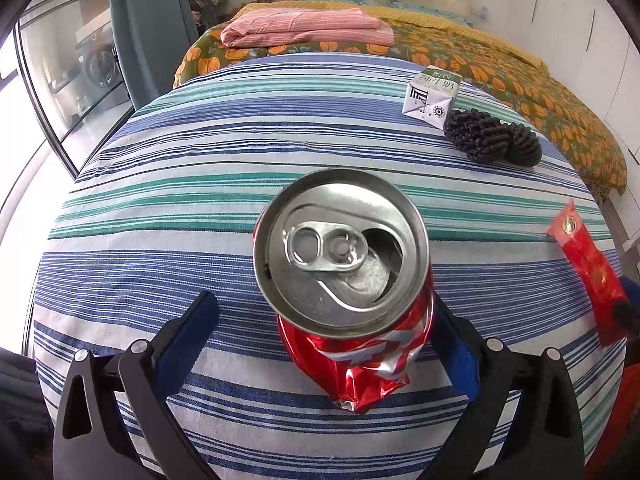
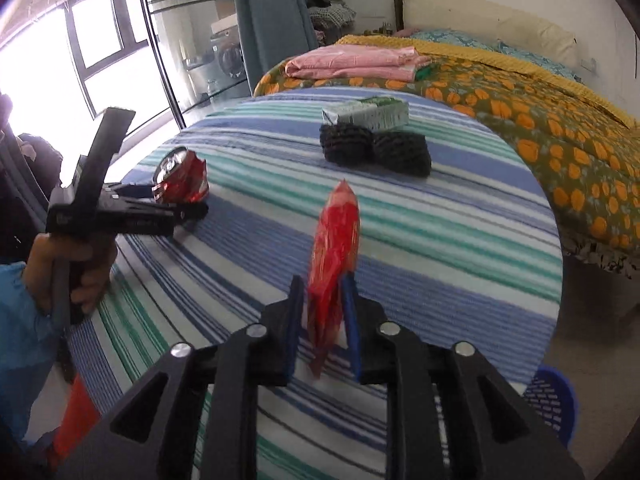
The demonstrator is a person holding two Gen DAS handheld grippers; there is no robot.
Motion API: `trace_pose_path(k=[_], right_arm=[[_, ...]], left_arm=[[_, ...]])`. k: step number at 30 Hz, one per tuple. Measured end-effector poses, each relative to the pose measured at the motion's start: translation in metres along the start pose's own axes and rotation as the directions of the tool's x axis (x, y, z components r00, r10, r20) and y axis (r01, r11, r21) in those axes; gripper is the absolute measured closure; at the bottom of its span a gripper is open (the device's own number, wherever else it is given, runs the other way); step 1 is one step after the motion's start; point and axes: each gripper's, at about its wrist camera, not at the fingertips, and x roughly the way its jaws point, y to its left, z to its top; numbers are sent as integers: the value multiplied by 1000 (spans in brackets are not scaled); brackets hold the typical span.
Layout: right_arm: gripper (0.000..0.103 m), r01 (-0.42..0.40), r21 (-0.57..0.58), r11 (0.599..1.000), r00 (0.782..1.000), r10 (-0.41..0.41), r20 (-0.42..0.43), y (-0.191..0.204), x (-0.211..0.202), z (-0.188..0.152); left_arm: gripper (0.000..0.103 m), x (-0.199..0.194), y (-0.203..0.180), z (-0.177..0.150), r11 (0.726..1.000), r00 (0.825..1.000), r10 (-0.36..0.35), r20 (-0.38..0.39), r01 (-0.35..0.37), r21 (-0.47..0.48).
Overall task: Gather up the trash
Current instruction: 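Grasp the red snack wrapper with the right tool and lift it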
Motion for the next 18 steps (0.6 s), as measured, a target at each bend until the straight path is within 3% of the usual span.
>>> trace_pose_path(k=[1, 2, 7, 13, 18], right_arm=[[50, -2, 9, 1000, 1000, 2, -6, -3, 0, -6], [41, -3, 20, 1000, 1000, 4, -8, -5, -1, -9], [38, -30, 60, 998, 999, 32, -33, -14, -15, -15], [38, -12, 126, 992, 999, 18, -47, -41, -37, -5], [38, 26, 186, 982, 990, 0, -140, -61, -17, 23]], left_arm=[[6, 0, 0, 0, 1000, 1000, 1, 0, -1, 0], [6, 0, 0, 0, 1000, 1000, 1, 0, -1, 0], [5, -2, 3, -2, 999, 1000, -29, -8, 30, 16], [5, -14, 17, -13, 985, 989, -148, -8, 149, 89], [5, -9, 3, -9, 986, 994, -109, -24, 111, 122]])
